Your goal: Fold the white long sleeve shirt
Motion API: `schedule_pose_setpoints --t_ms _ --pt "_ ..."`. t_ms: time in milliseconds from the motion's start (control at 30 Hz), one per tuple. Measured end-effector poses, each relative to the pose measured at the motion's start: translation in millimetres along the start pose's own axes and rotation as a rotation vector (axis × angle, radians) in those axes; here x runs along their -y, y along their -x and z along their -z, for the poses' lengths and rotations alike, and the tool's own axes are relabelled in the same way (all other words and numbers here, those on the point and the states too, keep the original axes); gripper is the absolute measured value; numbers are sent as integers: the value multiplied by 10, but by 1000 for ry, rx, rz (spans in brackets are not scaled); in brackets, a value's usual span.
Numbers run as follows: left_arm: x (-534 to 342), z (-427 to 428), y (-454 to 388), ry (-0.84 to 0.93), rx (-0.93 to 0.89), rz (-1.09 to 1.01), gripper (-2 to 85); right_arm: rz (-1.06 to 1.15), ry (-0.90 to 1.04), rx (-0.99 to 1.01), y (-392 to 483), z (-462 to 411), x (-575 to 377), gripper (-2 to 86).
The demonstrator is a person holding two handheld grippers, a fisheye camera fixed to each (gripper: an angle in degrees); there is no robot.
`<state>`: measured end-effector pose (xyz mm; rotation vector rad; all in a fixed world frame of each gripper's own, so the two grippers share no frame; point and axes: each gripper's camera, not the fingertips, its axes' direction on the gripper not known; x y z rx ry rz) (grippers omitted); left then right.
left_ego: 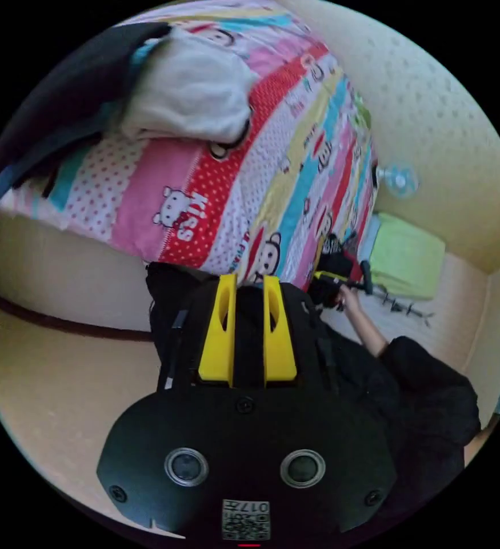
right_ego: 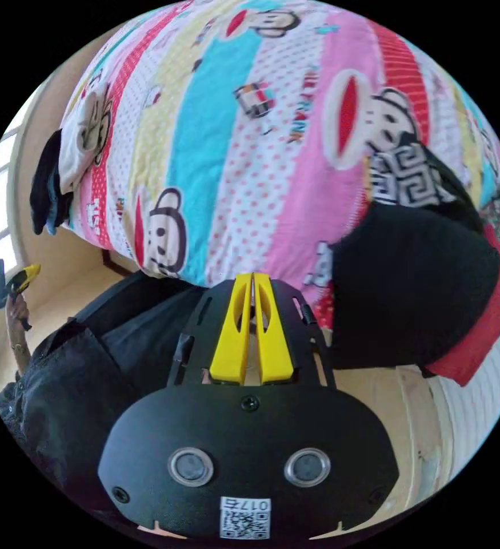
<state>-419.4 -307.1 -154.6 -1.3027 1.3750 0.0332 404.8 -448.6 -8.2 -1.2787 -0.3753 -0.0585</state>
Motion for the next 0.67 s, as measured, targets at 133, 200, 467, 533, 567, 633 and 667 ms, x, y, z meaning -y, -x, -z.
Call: schedule_pose_setpoints --t_ms 133,200,467,533,567,633,667 --pt "484 -784 -1190 475 570 -202 110 -209 -404 -99 -796 1137 -907 14" --pt "543 -1142 -1553 598 829 -231 125 -284 -618 -116 -1001 1377 -1386 22" --pt "307 -2081 -2561 720 862 -284 22 -416 -653 383 -1950 625 -1895 87" --pt "173 -2216 -2528 769 997 -194 5 -393 -666 315 -1997 714 -1834 89" --pt "133 -2237 -2512 776 1037 -180 3 -370 -661 268 -2040 779 -1739 94" --pt "-63 -2284 -2489 783 1053 -159 -3 -311 -637 219 -2127 861 -1530 102" --pt "-109 -2281 -2490 777 1024 -148 -4 -275 -605 192 -2200 884 -1356 108"
